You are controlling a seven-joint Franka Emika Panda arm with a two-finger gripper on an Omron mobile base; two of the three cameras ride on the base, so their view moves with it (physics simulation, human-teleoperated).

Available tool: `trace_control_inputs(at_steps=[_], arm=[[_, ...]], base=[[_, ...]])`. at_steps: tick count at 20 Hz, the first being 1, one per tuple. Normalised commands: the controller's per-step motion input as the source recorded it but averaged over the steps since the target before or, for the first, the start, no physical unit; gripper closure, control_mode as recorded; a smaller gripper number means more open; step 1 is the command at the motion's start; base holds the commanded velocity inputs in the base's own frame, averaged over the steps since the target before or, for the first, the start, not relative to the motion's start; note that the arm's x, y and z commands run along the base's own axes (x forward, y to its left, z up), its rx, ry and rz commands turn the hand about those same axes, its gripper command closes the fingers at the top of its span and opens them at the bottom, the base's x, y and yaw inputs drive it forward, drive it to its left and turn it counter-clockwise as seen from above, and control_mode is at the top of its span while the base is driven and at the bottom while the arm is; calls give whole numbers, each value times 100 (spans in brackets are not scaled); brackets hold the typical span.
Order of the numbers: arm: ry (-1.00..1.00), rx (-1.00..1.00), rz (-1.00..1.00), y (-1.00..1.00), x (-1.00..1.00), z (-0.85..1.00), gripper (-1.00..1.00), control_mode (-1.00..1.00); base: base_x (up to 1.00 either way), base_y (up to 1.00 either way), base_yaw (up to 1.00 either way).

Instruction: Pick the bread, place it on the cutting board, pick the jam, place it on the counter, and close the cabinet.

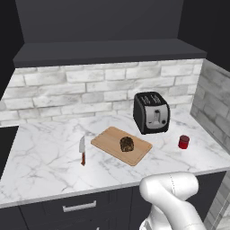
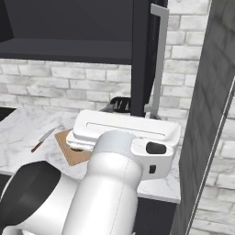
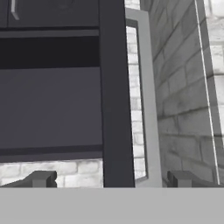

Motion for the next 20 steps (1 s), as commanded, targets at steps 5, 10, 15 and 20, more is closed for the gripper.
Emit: trace_control_inputs(at_steps=[5, 10, 15, 20], arm=[[-1, 0, 0, -5, 14, 0, -100, -100], [-1, 0, 0, -4, 20, 0, -100, -100], [-2, 0, 0, -6, 23, 0, -100, -100], [-2, 0, 0, -6, 22, 0, -100, -100]], base=[[0, 0, 0], [0, 0, 0], [0, 0, 0], [0, 0, 0]])
